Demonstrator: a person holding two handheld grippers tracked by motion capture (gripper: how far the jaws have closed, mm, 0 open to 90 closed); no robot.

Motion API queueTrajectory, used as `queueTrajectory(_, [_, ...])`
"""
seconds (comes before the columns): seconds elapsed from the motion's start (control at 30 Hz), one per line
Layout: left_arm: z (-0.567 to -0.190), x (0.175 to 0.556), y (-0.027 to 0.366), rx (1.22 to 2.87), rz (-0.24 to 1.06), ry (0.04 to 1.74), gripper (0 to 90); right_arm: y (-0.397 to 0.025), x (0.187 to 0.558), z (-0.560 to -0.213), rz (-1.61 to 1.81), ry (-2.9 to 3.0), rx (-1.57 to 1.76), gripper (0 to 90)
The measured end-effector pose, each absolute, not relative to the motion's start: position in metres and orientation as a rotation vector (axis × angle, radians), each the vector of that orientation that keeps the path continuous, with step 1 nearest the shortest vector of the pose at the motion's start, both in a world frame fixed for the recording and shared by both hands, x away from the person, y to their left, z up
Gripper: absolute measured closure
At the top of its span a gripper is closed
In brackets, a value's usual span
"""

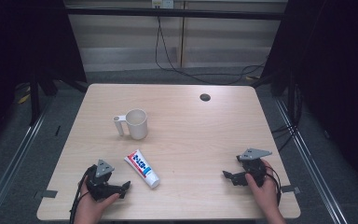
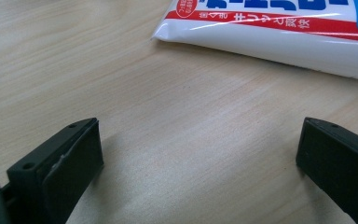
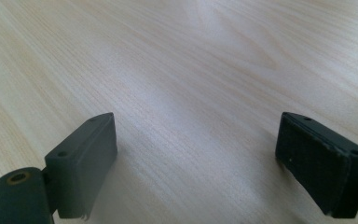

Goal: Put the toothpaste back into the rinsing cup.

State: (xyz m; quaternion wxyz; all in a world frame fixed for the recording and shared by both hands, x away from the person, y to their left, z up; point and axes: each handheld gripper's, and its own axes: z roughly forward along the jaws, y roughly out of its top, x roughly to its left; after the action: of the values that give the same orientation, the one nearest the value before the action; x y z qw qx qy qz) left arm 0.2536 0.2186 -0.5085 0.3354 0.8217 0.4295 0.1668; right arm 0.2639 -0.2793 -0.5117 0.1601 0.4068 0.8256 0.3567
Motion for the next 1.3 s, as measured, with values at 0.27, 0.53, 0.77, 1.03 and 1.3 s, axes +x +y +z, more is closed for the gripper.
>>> queueTrajectory(0.27, [-0.495, 0.259, 0.21, 2.219, 0.368, 1.254, 5.5, -0.279, 0.264, -0.512, 1.019, 2.358, 1.162, 12.0])
queueTrajectory(0.53, [-0.465, 0.275, 0.211, 2.14, 0.083, 1.441, 22.2, -0.279, 0.264, -0.512, 1.02, 2.36, 1.161, 12.0])
queueTrajectory(0.77, [-0.446, 0.29, 0.206, 2.128, 0.011, 1.532, 19.9, -0.279, 0.264, -0.512, 1.021, 2.359, 1.16, 12.0])
queueTrajectory(1.03, [-0.437, 0.304, 0.195, 2.049, -0.054, 1.603, 19.4, -0.279, 0.264, -0.512, 1.022, 2.36, 1.159, 12.0])
queueTrajectory(1.3, [-0.442, 0.309, 0.187, 1.987, -0.07, 1.657, 22.4, -0.279, 0.264, -0.512, 1.021, 2.36, 1.162, 12.0])
